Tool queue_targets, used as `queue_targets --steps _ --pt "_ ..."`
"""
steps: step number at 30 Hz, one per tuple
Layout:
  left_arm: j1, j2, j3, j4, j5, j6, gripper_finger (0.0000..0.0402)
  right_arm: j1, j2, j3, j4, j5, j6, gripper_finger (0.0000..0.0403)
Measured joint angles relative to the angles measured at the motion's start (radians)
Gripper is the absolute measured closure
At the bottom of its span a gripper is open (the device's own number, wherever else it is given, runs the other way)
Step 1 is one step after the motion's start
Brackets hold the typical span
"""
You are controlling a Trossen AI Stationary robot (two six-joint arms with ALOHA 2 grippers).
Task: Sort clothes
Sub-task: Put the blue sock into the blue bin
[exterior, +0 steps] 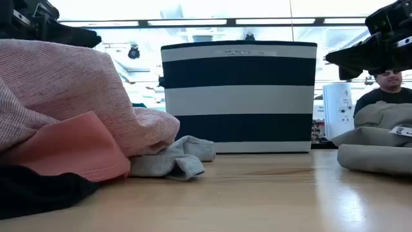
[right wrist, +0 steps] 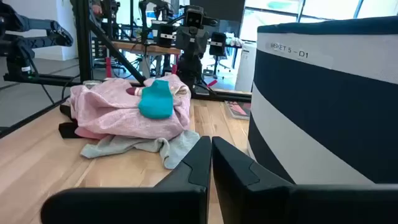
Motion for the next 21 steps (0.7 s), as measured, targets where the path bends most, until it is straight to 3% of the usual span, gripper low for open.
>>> queue_targets --steps 9,21 --pt "0.0 0.0 0.0 0.0 0.0 -0.053 0.0351 0.0 0.0 0.0 0.0 0.0 0.0 0.0403" --pt "0.0 0.0 0.0 0.004 -0.006 0.081 0.0351 0.0 0.0 0.0 0.0 0.0 0.0 0.0403"
